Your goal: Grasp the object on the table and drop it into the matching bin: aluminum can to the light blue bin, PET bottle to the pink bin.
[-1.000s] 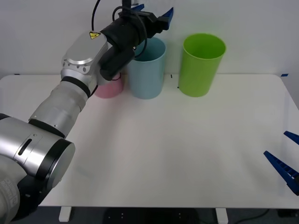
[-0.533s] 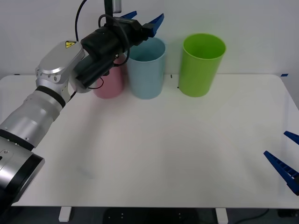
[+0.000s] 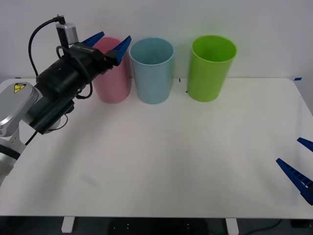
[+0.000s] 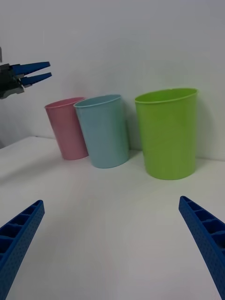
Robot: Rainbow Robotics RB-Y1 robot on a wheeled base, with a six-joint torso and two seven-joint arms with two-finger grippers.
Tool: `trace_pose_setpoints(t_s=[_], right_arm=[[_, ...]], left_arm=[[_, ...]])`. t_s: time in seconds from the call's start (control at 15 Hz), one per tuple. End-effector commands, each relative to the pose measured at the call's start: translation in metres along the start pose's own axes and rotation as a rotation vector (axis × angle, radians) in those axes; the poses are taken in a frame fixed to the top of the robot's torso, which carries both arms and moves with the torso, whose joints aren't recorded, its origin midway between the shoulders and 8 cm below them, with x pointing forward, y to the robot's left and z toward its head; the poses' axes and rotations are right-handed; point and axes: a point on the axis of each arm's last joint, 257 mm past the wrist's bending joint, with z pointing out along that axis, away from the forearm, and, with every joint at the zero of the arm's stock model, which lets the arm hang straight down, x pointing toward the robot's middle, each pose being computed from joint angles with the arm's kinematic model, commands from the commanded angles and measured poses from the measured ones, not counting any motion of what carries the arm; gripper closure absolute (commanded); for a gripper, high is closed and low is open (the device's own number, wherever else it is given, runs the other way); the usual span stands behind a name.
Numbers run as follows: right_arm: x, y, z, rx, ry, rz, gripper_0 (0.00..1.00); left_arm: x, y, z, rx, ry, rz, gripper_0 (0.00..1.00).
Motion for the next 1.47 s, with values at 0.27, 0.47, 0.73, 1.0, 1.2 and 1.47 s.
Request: trace_pose_setpoints(t_s=[0.27, 0.47, 0.73, 1.0, 1.2, 1.47], right_arm=[[0.0, 0.0, 0.0, 0.0, 0.0, 0.0, 0.0], [0.0, 0.0, 0.0, 0.0, 0.0, 0.0, 0.0], [0.0, 0.0, 0.0, 0.0, 0.0, 0.0, 0.0], [0.0, 0.0, 0.0, 0.0, 0.0, 0.0, 0.0], [0.0, 0.0, 0.0, 0.0, 0.0, 0.0, 0.0], [0.0, 0.0, 0.0, 0.0, 0.0, 0.0, 0.0]], left_arm=[[-0.008, 0.032, -0.108, -0.02, 0.003, 0.082, 0.0], [-0.007, 0.05, -0.162, -0.045, 0.038, 0.132, 0.0], [-0.005, 0.072, -0.228, -0.058, 0.115, 0.195, 0.0], [0.0, 0.085, -0.277, -0.074, 0.197, 0.224, 0.0], [0.004, 0.09, -0.307, -0.088, 0.254, 0.224, 0.0], [0.012, 0.092, -0.329, -0.101, 0.303, 0.199, 0.0]])
